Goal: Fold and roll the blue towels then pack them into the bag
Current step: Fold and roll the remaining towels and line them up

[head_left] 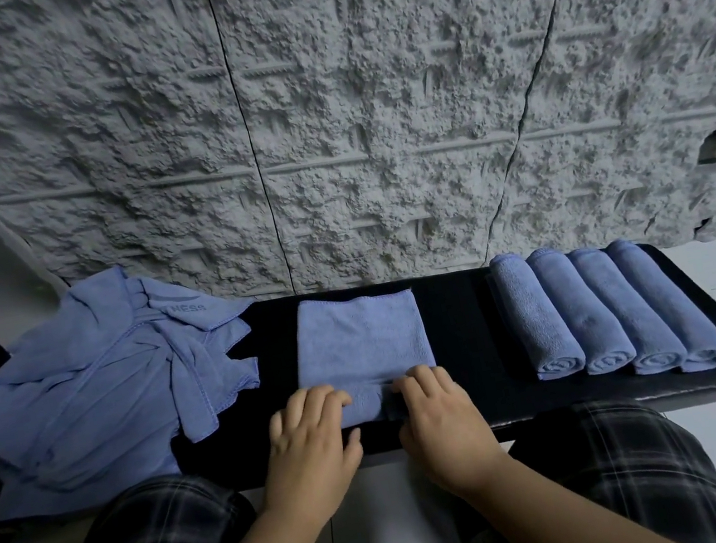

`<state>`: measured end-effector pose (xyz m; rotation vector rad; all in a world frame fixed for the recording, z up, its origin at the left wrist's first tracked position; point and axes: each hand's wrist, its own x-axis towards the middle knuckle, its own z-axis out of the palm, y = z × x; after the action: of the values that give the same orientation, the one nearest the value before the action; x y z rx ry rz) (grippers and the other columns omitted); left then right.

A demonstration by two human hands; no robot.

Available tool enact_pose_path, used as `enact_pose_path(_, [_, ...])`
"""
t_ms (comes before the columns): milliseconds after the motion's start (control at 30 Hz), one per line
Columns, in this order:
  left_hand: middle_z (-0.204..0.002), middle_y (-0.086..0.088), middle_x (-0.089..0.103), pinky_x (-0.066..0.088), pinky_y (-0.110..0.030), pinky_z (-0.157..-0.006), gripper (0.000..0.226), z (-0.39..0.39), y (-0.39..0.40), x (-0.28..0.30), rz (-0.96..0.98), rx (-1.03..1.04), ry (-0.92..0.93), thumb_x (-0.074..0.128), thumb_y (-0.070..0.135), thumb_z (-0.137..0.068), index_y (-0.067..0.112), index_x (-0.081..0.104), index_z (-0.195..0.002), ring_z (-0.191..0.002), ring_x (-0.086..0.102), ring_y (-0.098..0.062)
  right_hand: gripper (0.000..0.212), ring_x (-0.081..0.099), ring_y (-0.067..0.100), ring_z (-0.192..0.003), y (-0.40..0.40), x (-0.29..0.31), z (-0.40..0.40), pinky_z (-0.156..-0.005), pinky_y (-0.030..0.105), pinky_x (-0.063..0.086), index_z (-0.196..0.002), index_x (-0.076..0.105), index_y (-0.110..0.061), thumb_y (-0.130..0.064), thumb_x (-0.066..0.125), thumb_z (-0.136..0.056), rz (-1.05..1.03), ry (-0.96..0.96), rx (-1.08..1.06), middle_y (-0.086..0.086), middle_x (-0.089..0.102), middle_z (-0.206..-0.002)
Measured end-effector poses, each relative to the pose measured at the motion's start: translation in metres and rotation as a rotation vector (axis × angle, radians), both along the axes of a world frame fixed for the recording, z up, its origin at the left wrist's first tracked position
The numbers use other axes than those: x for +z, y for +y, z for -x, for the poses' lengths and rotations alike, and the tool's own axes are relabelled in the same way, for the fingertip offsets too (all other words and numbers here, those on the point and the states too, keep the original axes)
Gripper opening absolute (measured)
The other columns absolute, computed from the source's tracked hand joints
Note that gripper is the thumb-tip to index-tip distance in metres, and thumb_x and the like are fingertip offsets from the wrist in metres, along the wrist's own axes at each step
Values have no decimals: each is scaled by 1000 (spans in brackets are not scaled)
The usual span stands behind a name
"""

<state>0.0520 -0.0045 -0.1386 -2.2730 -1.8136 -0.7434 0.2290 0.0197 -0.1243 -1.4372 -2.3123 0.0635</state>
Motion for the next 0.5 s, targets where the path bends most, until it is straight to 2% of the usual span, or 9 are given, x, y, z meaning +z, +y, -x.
enact_pose_path(67, [-98,10,57,46,-33,-74,47,0,2,2,84,4,20,80,36,-61,25,52,-97,-100,47,-14,31,52,17,-74,2,-2,0,-63,24,47,-93,59,-15,-19,57,-63,-7,-21,7,-1,55,-88])
enact_pose_path(133, [-100,10,58,47,-34,-74,57,1,5,4,172,20,15,85,35,-55,26,51,-100,-102,46,-12,45,54,17,-76,3,-4,-2,-66,24,49,-100,58,-16,-14,73,-58,0,-42,12,-1,57,-91])
enact_pose_path(200, [-103,12,58,46,-34,-75,62,3,9,5,225,24,-5,87,28,-55,29,49,-104,-104,46,-10,54,57,16,-78,5,-4,-4,-69,24,51,-103,55,-17,-10,78,-54,23,-52,5,-2,59,-93])
enact_pose_path(333, [-104,15,57,45,-32,-74,65,5,12,7,235,16,-40,84,9,-58,31,48,-107,-103,46,-7,55,60,16,-80,9,0,-7,-74,25,52,-103,58,-18,-8,79,-54,44,-54,15,-3,60,-94])
enact_pose_path(433, [-103,15,59,46,-31,-72,65,6,12,6,212,20,-52,84,6,-58,31,49,-107,-102,46,-7,48,60,17,-80,12,0,-9,-73,26,51,-103,62,-18,-5,76,-58,84,-35,34,-3,60,-94])
enact_pose_path(500, [-104,14,59,45,-31,-73,60,7,11,5,216,15,-67,82,7,-63,30,50,-108,-103,45,-7,39,59,20,-86,13,2,-11,-77,29,48,-107,61,-17,-5,67,-70,138,-10,53,-1,59,-98])
